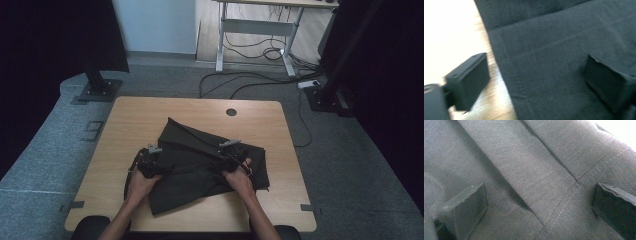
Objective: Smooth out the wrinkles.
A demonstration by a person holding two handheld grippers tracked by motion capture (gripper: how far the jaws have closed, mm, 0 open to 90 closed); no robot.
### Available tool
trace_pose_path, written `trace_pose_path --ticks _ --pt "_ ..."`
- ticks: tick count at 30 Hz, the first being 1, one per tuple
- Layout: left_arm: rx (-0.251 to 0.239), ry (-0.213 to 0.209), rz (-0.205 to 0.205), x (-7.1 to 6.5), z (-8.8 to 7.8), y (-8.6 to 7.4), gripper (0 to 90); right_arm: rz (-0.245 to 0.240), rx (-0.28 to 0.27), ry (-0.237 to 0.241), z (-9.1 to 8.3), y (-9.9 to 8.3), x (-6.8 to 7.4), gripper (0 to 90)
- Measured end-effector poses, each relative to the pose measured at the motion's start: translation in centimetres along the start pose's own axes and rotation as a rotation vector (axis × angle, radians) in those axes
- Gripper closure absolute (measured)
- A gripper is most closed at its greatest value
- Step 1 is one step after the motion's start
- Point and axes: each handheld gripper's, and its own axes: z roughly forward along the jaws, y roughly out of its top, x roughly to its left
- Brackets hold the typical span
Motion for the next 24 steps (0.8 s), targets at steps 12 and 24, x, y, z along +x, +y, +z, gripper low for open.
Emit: trace_pose_path --ticks 12,24 --pt "0.057 -0.018 -0.011 -1.3 -0.6 0.9 40.4 0.004 -0.029 -0.006 -0.1 -0.5 0.2 0.0" --pt "0.027 -0.092 -0.019 -1.2 -0.7 0.6 73.6 0.005 -0.04 -0.011 -0.2 -0.7 0.4 0.0"
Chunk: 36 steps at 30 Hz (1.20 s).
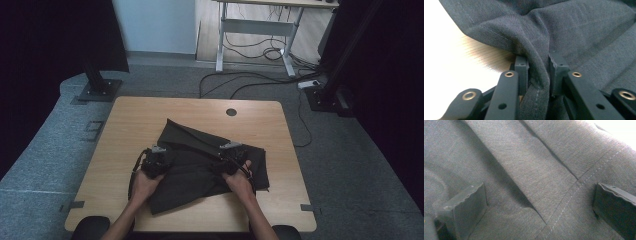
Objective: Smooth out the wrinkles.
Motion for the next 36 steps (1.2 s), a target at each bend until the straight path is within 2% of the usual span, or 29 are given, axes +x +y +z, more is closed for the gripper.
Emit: trace_pose_path --ticks 4,6,12,15,19,25,29,32,36 --pt "0.01 -0.053 -0.031 0.8 -0.2 0.3 76.3 0.0 -0.006 -0.001 0.0 -0.1 0.0 0.0" --pt "-0.002 -0.069 -0.042 1.0 -0.6 0.6 77.6 0.001 -0.007 0.0 0.0 -0.1 0.0 0.0" --pt "-0.09 -0.117 -0.031 0.5 -3.2 2.6 78.4 0.004 -0.008 -0.005 0.0 -0.1 0.2 0.0" --pt "-0.125 -0.14 0.002 -0.5 -4.8 4.4 78.7 0.005 -0.009 -0.005 0.0 -0.1 0.4 0.0" --pt "-0.159 -0.171 0.06 -2.6 -6.3 7.0 79.1 0.0 -0.012 -0.002 0.1 0.0 1.1 0.0" --pt "-0.17 -0.225 0.124 -5.8 -6.8 9.9 79.3 -0.015 -0.016 0.006 0.3 0.4 2.6 0.0" --pt "-0.165 -0.259 0.141 -7.5 -6.1 11.0 79.5 -0.02 -0.019 0.013 0.6 0.7 3.7 0.0" --pt "-0.155 -0.284 0.139 -8.3 -5.4 11.2 79.5 -0.026 -0.026 0.017 0.7 0.9 4.5 0.0" --pt "-0.152 -0.256 0.156 -8.6 -5.3 11.2 79.5 -0.028 -0.037 0.02 0.7 0.8 4.9 0.0"
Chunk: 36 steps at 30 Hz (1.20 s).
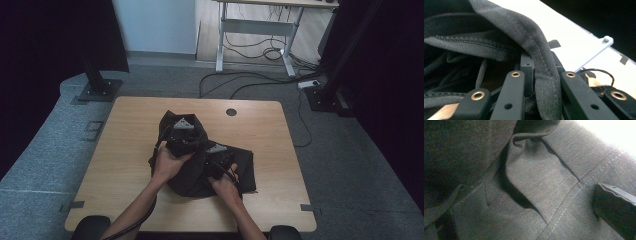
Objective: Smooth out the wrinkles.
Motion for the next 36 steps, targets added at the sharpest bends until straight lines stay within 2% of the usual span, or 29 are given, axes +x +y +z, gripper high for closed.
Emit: trace_pose_path --ticks 4,8,10,13,16,20,24,26,27,28,30,33,36 --pt "0.002 0.053 0.026 0.2 -0.7 -0.2 79.4 0.001 0.004 0.016 -0.1 0.0 -0.2 0.0" --pt "0.008 0.092 0.026 0.9 -1.8 -0.6 79.4 0.002 0.038 0.049 -1.4 0.5 -0.6 12.3" --pt "0.01 0.112 0.018 1.4 -2.3 -0.9 79.4 0.001 0.039 0.044 -2.5 0.8 -1.3 13.1" --pt "0.01 0.132 0.003 2.1 -2.8 -1.4 79.4 0.029 0.028 0.005 -4.6 0.6 -3.1 13.1" --pt "0.008 0.141 -0.016 2.7 -3.1 -1.8 79.4 0.075 0.025 -0.052 -6.4 -0.6 -5.7 13.6" --pt "0.009 0.149 -0.026 3.1 -3.1 -2.0 79.4 0.167 0.067 -0.095 -7.1 -3.3 -9.2 17.9" --pt "0.012 0.153 -0.025 3.1 -3.2 -2.0 79.3 0.209 0.105 -0.07 -6.9 -5.7 -10.8 35.7" --pt "0.013 0.153 -0.023 3.1 -3.1 -1.9 79.4 0.241 0.088 -0.033 -6.9 -6.2 -11.3 42.4" --pt "0.011 0.151 -0.025 3.0 -3.1 -1.8 79.4 0.245 0.088 -0.025 -7.0 -6.1 -11.3 50.5" --pt "0.01 0.146 -0.026 2.9 -3.1 -1.8 79.4 0.243 0.086 0.002 -6.9 -5.9 -11.2 59.8" --pt "0.006 0.144 -0.017 2.7 -3.0 -1.5 79.4 0.244 0.072 0.025 -6.7 -5.7 -10.7 71.1" --pt "0.005 0.143 -0.003 2.1 -2.7 -1.0 79.4 0.22 0.056 0.037 -5.9 -4.9 -9.2 75.1" --pt "0.018 0.154 0.029 1.1 -2.2 -0.4 79.4 0.178 0.055 0.07 -4.7 -3.5 -7.0 75.5"
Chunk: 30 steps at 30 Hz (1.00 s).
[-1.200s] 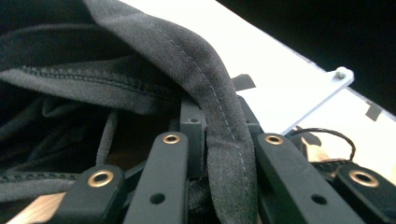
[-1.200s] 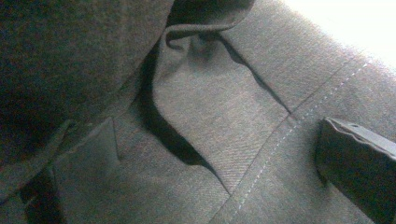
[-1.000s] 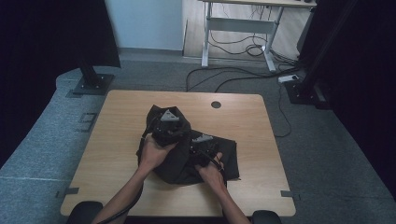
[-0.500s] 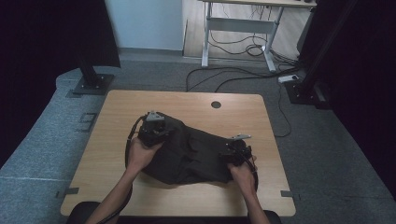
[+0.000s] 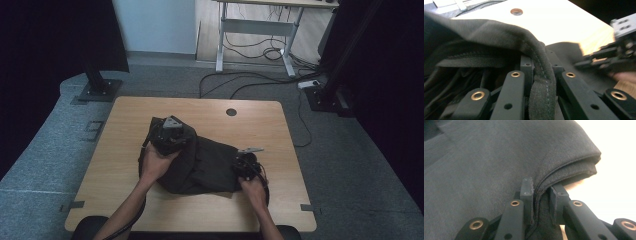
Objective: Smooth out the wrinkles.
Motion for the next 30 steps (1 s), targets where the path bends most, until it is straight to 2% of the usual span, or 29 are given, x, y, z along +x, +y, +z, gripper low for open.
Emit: trace_pose_path --ticks 4,7,9,11,13,16,18,23,27,30 --pt "0.021 0.029 0.049 -1.3 0.8 0.3 79.4 -0.073 -0.009 0.053 2.1 1.6 3.8 75.4" --pt "0.058 0.046 0.091 -2.4 2.0 -0.2 79.4 -0.116 -0.006 0.1 3.3 2.5 6.2 74.5" --pt "0.095 0.056 0.12 -3.3 3.2 -1.0 79.4 -0.119 -0.002 0.143 3.9 2.9 6.9 70.7" --pt "0.135 0.059 0.143 -3.8 4.6 -2.0 79.3 -0.116 0.011 0.182 4.1 3.1 6.9 61.3" --pt "0.163 0.047 0.145 -4.0 5.7 -2.9 79.2 -0.125 0.038 0.175 3.6 3.3 6.4 47.8" --pt "0.197 0.033 0.13 -4.0 6.9 -4.0 79.0 -0.113 -0.006 0.161 1.7 3.0 4.9 43.8" --pt "0.224 0.037 0.137 -4.3 7.7 -4.5 78.7 -0.115 -0.025 0.119 0.4 2.6 3.6 40.7" --pt "0.301 0.06 0.169 -5.1 9.8 -6.0 77.2 -0.065 -0.045 0.039 -1.7 1.3 0.0 35.5" --pt "0.3 0.076 0.186 -5.6 10.2 -6.3 74.4 -0.059 -0.028 -0.015 -2.1 -0.2 -2.1 33.5" --pt "0.303 0.044 0.171 -5.5 10.2 -6.3 67.1 -0.052 -0.012 -0.054 -2.1 -1.1 -3.2 32.0"
